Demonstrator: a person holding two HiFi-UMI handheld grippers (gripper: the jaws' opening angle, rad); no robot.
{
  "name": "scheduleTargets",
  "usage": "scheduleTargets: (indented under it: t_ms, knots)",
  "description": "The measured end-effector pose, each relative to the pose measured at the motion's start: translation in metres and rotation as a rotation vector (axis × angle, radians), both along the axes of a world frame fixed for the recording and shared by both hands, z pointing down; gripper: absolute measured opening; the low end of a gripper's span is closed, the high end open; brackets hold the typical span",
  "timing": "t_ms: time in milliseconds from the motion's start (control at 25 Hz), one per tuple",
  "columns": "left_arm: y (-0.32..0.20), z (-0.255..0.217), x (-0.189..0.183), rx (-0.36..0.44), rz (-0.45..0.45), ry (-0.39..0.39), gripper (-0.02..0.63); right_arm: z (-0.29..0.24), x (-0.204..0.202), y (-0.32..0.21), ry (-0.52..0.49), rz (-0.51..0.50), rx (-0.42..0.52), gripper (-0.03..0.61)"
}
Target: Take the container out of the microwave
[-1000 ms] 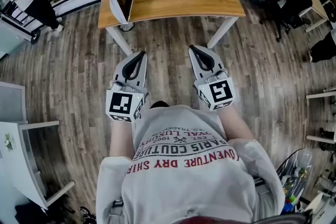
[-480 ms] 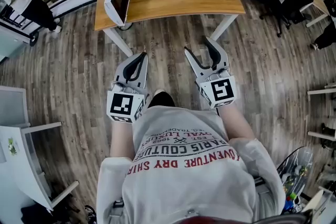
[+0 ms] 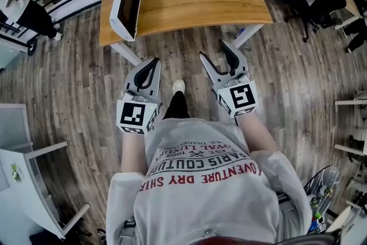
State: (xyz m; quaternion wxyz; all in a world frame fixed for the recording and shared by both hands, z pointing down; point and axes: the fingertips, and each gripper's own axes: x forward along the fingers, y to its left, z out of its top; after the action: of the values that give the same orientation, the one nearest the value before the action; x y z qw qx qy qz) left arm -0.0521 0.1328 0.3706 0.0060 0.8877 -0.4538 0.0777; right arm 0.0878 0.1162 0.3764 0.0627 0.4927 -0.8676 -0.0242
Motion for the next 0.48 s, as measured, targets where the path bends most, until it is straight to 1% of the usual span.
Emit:
scheduleTargets:
  t_ms: [240,480]
  knots:
    - [-0.088,0.003,-0.01,-0.014,0.021,0.025,0.017,0.002,-0.014,-0.084,0.023,0.008,-0.033,0.256]
    - [-0.184,-0.003,-0.019,-0.006,0.05,0.035,0.017,0.003,-0.028,-0.175,0.038,0.015,-0.059,0.256]
